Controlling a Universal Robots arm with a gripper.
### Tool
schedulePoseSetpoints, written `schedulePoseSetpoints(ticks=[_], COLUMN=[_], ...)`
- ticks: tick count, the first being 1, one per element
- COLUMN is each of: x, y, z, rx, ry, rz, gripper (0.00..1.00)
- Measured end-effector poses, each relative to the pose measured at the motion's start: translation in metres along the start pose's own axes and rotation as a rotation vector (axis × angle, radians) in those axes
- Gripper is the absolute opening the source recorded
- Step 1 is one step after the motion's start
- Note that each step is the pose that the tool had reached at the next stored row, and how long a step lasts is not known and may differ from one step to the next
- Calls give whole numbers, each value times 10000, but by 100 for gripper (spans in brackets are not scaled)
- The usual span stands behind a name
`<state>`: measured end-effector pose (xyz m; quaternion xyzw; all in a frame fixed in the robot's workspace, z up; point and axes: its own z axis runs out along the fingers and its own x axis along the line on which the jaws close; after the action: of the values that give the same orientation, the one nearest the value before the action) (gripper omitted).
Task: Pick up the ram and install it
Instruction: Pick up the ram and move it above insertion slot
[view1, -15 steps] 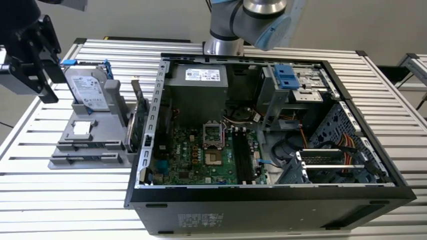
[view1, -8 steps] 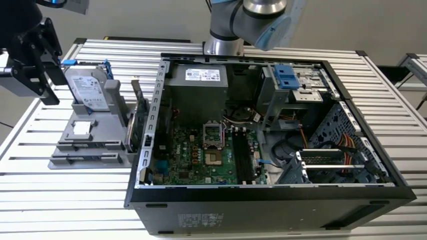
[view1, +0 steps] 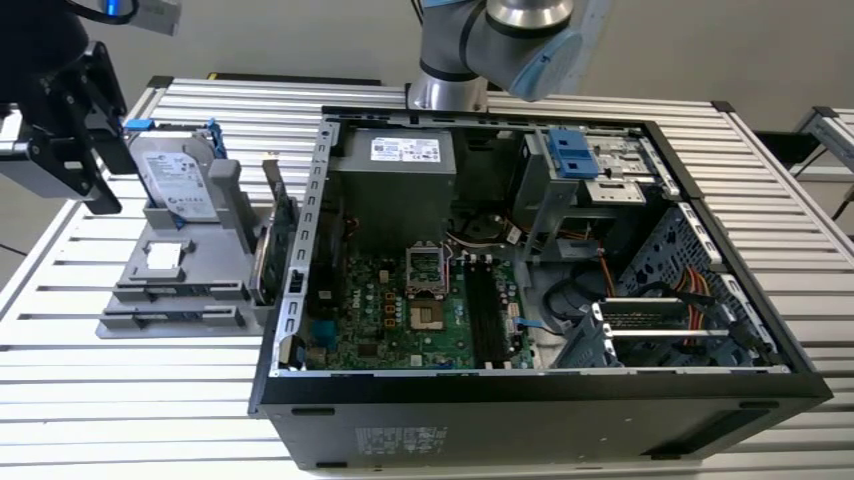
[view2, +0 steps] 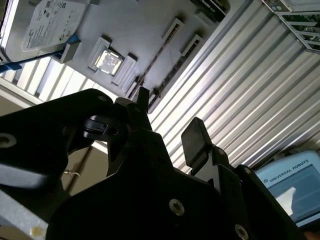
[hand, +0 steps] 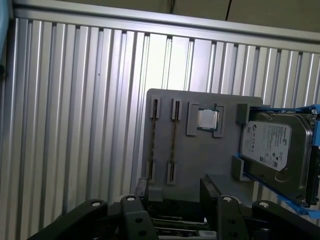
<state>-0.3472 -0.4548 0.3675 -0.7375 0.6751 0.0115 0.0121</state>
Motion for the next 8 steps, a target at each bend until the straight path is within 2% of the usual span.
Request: schedulePoseSetpoints(ticks=[8], x=[1], y=[0], z=[47], rx=[1], ry=[8], rz=[1], gripper=[100])
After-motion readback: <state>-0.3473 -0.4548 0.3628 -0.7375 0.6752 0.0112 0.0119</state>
